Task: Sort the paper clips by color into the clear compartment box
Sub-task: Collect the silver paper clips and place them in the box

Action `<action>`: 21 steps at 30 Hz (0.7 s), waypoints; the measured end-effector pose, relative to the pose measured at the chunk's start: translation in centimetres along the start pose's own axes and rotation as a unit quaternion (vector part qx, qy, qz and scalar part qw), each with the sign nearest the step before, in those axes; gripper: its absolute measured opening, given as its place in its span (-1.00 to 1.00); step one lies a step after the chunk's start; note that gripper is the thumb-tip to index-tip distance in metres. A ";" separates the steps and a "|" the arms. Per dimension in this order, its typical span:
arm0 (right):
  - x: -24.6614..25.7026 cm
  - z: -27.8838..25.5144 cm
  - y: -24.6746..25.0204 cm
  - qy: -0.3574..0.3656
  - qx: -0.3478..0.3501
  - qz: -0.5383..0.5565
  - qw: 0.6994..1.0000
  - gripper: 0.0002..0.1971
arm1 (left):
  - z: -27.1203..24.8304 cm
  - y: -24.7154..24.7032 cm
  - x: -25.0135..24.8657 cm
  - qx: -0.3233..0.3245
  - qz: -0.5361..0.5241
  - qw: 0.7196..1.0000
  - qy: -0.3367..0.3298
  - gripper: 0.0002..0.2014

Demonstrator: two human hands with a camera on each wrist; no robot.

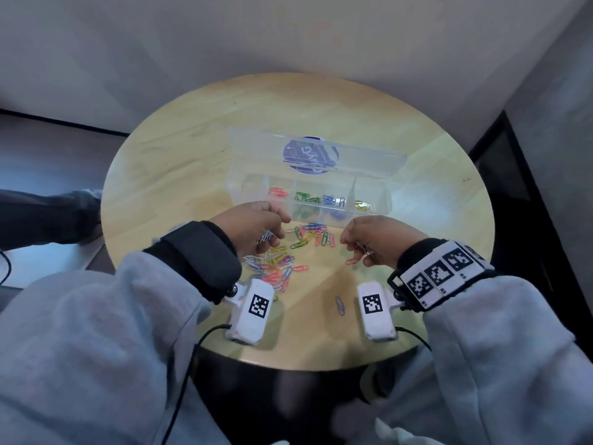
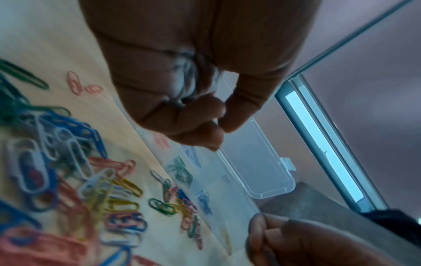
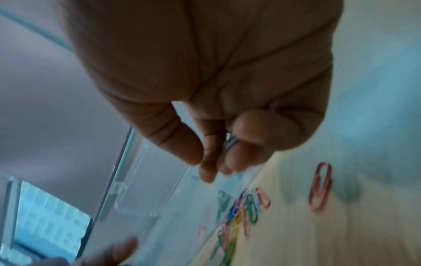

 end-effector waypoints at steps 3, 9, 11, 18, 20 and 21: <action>0.4 0.2 0.1 0.033 -0.069 -0.160 0.984 -0.91 | 0.0 0.0 0.8 0.049 0.127 0.990 0.022 -0.90; 1.1 0.6 -0.3 0.078 -0.137 -0.291 0.944 -0.81 | -0.2 -0.2 1.1 0.095 0.332 0.938 -0.013 -0.85; 1.3 0.9 -0.5 0.078 -0.136 -0.317 0.935 -0.65 | -0.3 -0.6 1.2 0.092 0.376 0.921 -0.033 -0.95; 1.1 2.0 -1.2 0.056 -0.140 -0.359 0.921 -0.82 | -0.4 -1.7 1.6 0.097 0.513 0.851 -0.059 -0.75; 1.1 1.9 -1.3 0.063 -0.150 -0.364 0.917 -0.90 | -0.4 -1.9 1.9 0.098 0.525 0.843 -0.061 -0.77; 1.2 1.9 -1.3 0.069 -0.157 -0.366 0.915 -0.90 | -0.3 -1.9 2.0 0.095 0.526 0.843 -0.064 -0.80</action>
Point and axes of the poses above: each hand's wrist, its own z-axis towards the middle knuckle, its own y-axis out of the back of the hand, x = y × z, the point moved 6 cm from there along z, towards the middle knuckle, and after that the axes turned 13 degrees about -y, right-handed, at the moved point
